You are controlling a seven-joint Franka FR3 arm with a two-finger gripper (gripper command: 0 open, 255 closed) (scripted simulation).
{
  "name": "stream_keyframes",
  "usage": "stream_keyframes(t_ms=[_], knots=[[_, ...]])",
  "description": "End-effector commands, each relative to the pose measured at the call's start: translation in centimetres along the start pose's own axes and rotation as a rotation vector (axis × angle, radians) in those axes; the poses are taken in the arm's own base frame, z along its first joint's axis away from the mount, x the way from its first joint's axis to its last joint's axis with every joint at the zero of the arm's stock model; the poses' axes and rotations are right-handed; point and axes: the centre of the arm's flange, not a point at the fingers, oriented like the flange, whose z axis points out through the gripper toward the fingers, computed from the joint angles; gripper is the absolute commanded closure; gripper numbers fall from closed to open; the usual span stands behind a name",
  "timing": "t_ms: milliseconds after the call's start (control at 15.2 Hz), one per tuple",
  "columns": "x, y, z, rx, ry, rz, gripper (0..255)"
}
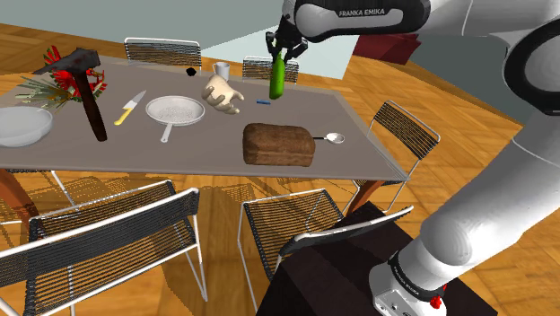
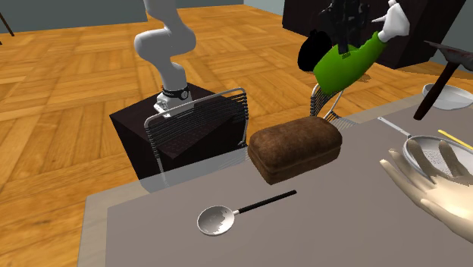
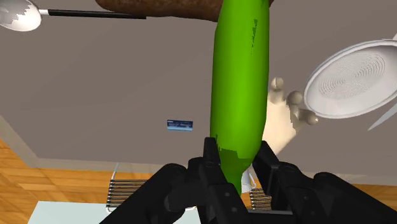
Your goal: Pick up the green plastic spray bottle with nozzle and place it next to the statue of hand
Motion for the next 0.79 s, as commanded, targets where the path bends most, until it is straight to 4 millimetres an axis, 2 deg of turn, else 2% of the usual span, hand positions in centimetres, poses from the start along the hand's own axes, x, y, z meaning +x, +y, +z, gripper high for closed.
stream_keyframes(t_ms=[0, 726], knots=[[0.5, -2.3, 0.7, 0.0, 0.001, 0.002, 255], [2.2, -16.3, 4.6, 0.0, 0.001, 0.002, 255]])
